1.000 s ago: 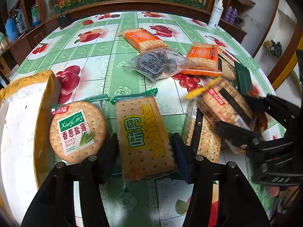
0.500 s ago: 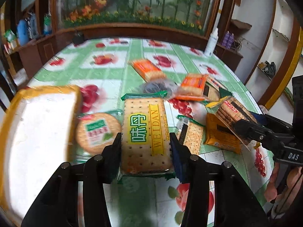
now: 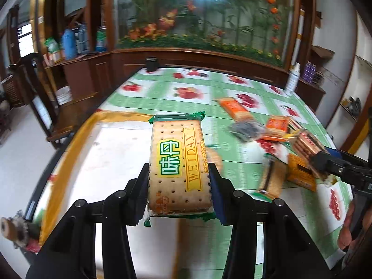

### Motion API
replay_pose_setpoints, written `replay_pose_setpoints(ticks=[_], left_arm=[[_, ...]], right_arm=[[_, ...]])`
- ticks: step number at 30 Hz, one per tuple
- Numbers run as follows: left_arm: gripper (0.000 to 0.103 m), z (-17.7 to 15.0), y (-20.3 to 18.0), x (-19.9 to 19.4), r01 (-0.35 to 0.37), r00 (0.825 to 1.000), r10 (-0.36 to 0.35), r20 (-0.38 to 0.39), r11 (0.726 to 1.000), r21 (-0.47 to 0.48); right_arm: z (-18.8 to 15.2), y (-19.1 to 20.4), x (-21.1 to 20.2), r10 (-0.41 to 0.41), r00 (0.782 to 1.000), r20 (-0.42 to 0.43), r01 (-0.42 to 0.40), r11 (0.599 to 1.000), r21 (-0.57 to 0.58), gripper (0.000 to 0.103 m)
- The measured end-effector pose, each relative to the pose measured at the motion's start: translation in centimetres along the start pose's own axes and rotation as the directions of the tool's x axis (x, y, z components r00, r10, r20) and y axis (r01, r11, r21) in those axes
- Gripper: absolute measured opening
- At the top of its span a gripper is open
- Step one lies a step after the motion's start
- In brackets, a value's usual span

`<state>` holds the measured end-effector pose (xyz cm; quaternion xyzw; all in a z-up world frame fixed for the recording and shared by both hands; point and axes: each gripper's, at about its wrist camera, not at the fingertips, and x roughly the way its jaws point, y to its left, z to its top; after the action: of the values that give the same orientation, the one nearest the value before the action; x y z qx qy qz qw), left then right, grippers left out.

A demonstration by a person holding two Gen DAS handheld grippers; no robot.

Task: Organize snacks
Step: 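Carry both packs into the yellow-rimmed tray and open both grippers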

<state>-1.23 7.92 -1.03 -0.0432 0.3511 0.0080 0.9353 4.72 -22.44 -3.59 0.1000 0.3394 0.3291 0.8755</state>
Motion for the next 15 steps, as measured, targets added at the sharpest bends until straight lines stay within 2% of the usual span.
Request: replay_pose_setpoints(ticks=[8,15], left_arm=[[0.045,0.1,4.0,-1.2,-0.13,0.991,0.131,0.03,0.991,-0.03],[0.045,-0.8,6.9,-1.5,-0.204,0.978,0.206,0.025,0.977,-0.06]], right_arm=[[1.3,4.3,2.0,0.088,0.996,-0.006,-0.089,0.995,-0.054,0.07],[2.5,9.1,4.3,0.178,0.983,-0.038,-0.181,0.976,-0.119,0.07]])
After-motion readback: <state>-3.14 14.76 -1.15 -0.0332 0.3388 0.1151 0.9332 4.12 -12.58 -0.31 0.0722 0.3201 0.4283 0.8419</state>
